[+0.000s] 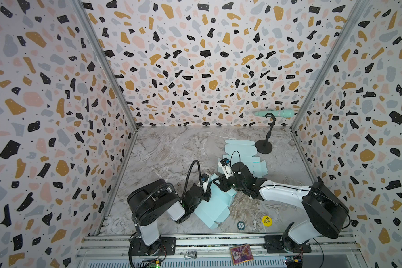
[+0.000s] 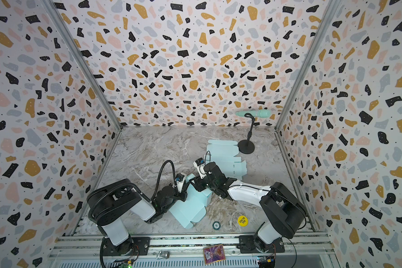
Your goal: Fold the paper box
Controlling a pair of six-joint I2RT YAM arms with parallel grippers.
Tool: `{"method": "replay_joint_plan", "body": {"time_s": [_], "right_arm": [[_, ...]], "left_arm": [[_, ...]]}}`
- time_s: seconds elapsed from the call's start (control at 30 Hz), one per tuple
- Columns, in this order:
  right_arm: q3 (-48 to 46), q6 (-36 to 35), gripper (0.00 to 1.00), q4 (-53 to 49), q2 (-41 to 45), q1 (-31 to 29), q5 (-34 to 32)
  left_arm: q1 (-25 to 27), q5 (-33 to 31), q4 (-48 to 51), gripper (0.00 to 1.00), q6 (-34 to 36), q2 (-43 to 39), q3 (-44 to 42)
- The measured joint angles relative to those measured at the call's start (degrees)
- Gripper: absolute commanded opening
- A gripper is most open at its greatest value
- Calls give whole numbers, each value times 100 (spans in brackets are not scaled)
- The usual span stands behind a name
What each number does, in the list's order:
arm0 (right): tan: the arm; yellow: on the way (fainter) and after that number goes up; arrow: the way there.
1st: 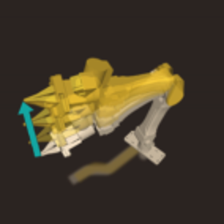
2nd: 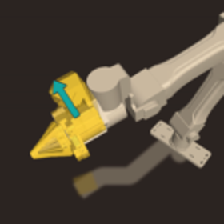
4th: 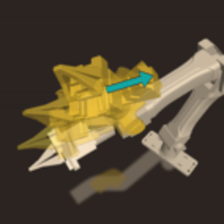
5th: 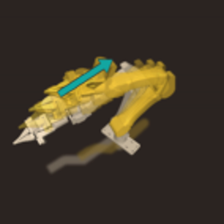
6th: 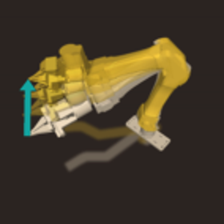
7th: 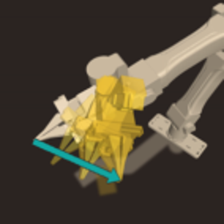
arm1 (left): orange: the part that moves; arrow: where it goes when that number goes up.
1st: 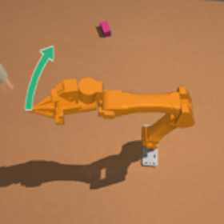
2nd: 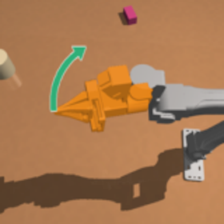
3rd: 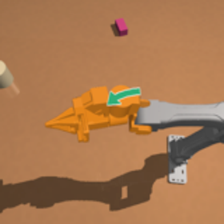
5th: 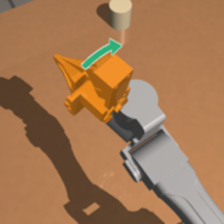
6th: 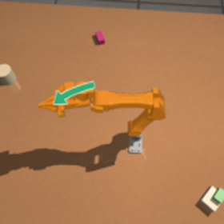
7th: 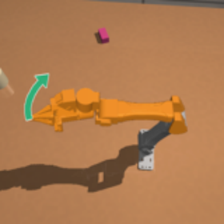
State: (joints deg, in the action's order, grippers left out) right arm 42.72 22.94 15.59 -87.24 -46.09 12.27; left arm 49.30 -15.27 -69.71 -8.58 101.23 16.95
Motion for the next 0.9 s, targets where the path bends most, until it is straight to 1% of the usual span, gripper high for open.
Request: {"method": "replay_joint_plan", "body": {"time_s": [0.17,0.3,0.4,0.63,0.9], "right_arm": [[2,9,48,-116,61,-55,-133],[68,-11,58,-409,85,-105,-315],[83,-66,62,-686,105,-118,-544],[173,-210,64,-1228,210,-129,-1027],[173,-306,62,-1700,393,-131,-1478]], "left_arm": [[0,44,103,21,-24,-50,-127],[0,72,116,23,-98,-170,-251],[0,94,155,24,-155,-321,-337],[0,109,269,25,-229,-625,-474],[2,181,380,25,-369,-1003,-527]]}}
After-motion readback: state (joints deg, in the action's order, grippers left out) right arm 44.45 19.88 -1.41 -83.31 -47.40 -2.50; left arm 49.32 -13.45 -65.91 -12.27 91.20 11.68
